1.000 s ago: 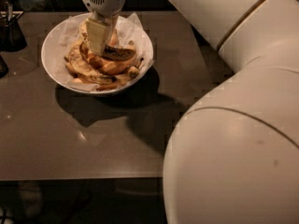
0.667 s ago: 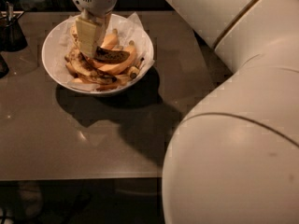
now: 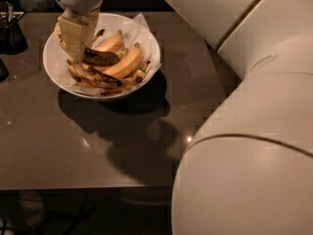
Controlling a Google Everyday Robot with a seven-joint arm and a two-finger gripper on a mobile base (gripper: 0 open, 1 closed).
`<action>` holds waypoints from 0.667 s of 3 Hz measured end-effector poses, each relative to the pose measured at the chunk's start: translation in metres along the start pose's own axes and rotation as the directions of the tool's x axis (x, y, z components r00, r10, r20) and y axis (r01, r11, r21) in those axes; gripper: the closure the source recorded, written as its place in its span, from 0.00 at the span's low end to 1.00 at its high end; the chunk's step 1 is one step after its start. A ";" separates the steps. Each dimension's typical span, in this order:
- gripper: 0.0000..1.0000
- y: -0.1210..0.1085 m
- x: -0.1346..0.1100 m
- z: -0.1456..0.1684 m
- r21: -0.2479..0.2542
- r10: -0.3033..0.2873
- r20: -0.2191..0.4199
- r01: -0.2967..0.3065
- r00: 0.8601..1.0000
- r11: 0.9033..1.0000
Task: Pick banana from white bowl
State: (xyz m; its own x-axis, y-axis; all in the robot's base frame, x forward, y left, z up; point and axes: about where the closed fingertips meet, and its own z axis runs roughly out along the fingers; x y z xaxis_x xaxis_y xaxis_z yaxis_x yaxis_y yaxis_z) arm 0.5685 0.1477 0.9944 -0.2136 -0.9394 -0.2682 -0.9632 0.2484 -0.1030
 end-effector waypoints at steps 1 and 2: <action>1.00 0.015 -0.001 0.009 -0.059 -0.013 0.012 0.014 1.000 0.998; 1.00 0.054 0.002 0.006 -0.135 -0.019 0.016 0.021 1.000 0.991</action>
Offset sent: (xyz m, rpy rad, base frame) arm -0.1110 0.0010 -0.0142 0.0054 0.2477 0.0892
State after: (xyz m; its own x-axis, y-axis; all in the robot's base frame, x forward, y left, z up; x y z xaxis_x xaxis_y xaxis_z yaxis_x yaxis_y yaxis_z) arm 0.5174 0.1604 0.9826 -0.1922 -0.9402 -0.2811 -0.9808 0.1940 0.0217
